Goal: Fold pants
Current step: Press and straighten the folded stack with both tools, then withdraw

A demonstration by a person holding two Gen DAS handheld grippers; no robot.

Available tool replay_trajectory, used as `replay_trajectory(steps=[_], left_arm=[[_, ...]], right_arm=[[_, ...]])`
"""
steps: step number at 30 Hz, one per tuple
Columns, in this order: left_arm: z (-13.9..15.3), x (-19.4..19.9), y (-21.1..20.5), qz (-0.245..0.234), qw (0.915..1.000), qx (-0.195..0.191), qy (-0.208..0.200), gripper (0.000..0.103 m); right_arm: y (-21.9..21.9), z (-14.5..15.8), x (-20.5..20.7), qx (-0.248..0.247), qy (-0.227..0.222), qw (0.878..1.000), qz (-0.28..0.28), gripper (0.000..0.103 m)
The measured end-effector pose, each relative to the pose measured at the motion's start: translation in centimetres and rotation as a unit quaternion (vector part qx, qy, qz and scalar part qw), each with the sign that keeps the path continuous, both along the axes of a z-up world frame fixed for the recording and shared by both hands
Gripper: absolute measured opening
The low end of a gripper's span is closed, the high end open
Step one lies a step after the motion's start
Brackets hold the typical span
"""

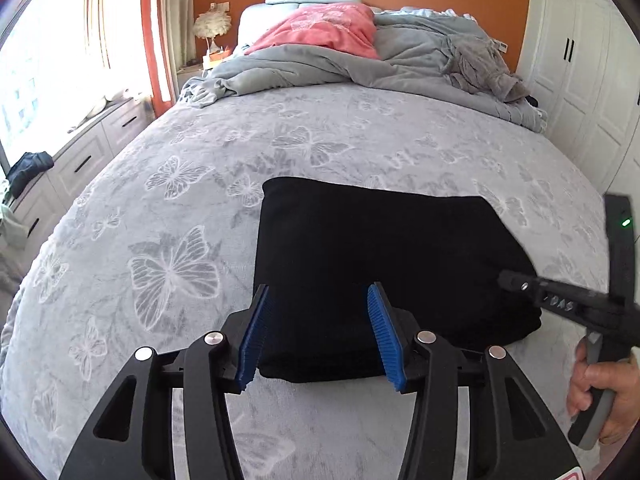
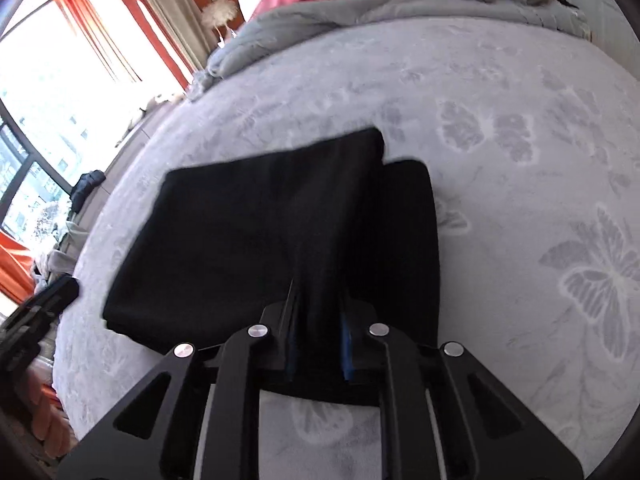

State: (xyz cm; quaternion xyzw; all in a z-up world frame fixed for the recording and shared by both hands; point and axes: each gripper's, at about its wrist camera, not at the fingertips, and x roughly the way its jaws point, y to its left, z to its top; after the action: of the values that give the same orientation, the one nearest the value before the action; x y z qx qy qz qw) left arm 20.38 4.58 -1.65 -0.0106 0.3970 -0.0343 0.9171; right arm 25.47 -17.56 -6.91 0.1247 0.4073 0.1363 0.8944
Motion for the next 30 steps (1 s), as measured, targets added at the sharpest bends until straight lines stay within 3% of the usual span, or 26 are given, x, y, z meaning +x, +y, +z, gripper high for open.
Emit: replay_trajectory(steps=[2,5,7,8,10,12,14,16,17,19,24,27,30], left_arm=[[-0.5,0.1,0.3,0.000,0.9999,-0.006,0.008,0.048],[-1.8,-0.1,0.3,0.002,0.9998,-0.001,0.019,0.047],[-2.6,-0.1,0.3,-0.002,0.9994,-0.002,0.034,0.047],[-2.9,-0.1,0.4,0.000,0.9993,-0.003,0.038,0.048],[-3.3,-0.3,0.7,0.007,0.9991,0.002,0.042,0.048],[-3.5,-0.5,1.0,0.007,0.9987,-0.004,0.051,0.048],[-3.5,-0.9,1.1,0.011,0.9986,-0.006,0.051,0.048],[-3.4,-1.5,1.0,0.010,0.9988,-0.002,0.048,0.048],[-3.3,-1.9,0.9,0.010,0.9990,0.003,0.043,0.048],[-3.1,-2.6,0.9,0.014,0.9991,0.016,0.036,0.048],[-2.8,-4.8,1.3,0.019,0.9993,0.025,0.022,0.048],[-2.4,-7.0,1.4,0.026,0.9991,0.033,-0.001,0.051],[-2.7,-9.7,1.3,0.032,0.9987,0.035,-0.018,0.058]], right_arm=[[0.6,0.4,-1.3,-0.041,-0.011,0.999,-0.001,0.015],[1.0,-4.9,-0.5,-0.099,0.042,0.994,-0.004,0.029],[-0.1,-4.2,-1.8,-0.056,0.030,0.998,-0.022,0.029],[-0.2,-2.9,-2.0,-0.056,0.033,0.998,-0.026,0.030],[-0.1,0.5,-3.7,-0.045,-0.021,0.998,-0.041,0.029],[0.7,1.9,-4.7,-0.049,-0.032,0.998,-0.028,0.029],[1.3,1.0,-4.4,-0.065,-0.023,0.997,-0.022,0.028],[1.0,-2.8,-2.8,-0.108,0.032,0.993,-0.037,0.020],[0.9,-4.3,-2.1,-0.111,0.037,0.992,-0.047,0.016],[0.2,-3.4,-2.8,-0.079,0.033,0.994,-0.063,0.017],[-0.2,1.9,-9.2,-0.068,-0.041,0.993,-0.089,0.023],[0.8,1.7,-13.0,-0.115,-0.065,0.985,-0.108,0.023],[2.0,-0.3,-15.8,-0.111,-0.069,0.985,-0.115,0.026]])
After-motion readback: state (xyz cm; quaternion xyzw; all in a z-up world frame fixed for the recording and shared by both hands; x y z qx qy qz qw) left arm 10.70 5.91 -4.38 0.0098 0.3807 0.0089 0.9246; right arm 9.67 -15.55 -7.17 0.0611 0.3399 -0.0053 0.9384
